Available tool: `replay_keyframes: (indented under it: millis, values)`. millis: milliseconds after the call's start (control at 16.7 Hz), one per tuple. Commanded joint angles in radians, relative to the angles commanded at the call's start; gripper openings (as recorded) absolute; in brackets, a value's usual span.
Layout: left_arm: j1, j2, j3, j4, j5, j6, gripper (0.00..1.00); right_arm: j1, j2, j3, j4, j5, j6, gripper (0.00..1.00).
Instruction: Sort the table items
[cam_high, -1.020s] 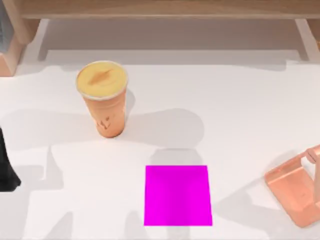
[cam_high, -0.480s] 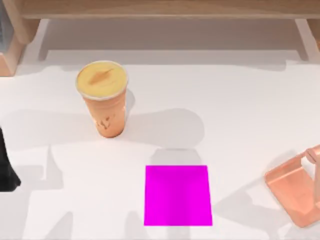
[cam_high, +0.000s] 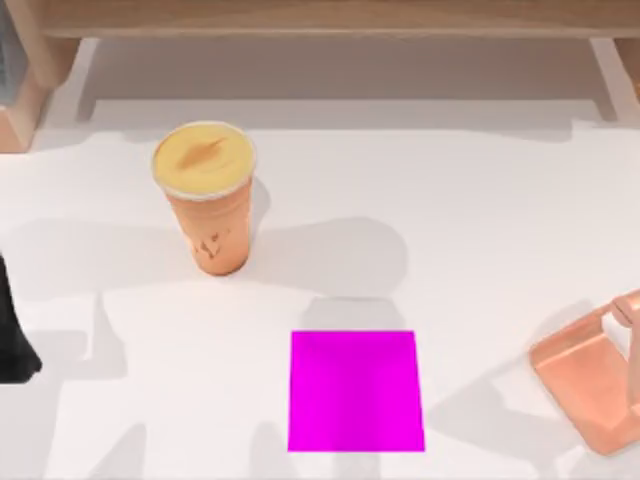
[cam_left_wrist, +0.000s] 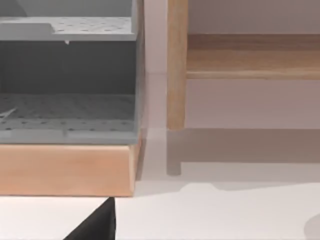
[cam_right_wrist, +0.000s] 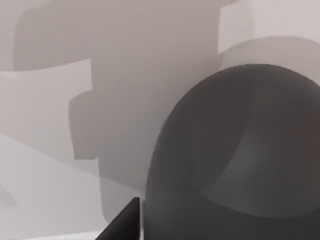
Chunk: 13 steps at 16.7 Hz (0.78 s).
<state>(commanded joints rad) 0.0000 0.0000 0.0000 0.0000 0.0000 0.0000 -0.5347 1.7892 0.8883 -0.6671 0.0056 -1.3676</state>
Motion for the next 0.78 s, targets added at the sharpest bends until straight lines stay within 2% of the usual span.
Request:
replay_keyframes:
  millis: [180, 240, 660, 780]
  values:
    - [0.000, 0.000, 0.000, 0.000, 0.000, 0.000, 1.00, 0.000, 0.000, 0.000, 0.000, 0.000, 0.000, 0.02]
    - [0.000, 0.000, 0.000, 0.000, 0.000, 0.000, 1.00, 0.000, 0.000, 0.000, 0.000, 0.000, 0.000, 0.00]
    - [0.000, 0.000, 0.000, 0.000, 0.000, 0.000, 1.00, 0.000, 0.000, 0.000, 0.000, 0.000, 0.000, 0.00]
    - [0.000, 0.000, 0.000, 0.000, 0.000, 0.000, 1.00, 0.003, -0.037, 0.013, -0.052, -0.003, 0.019, 0.00]
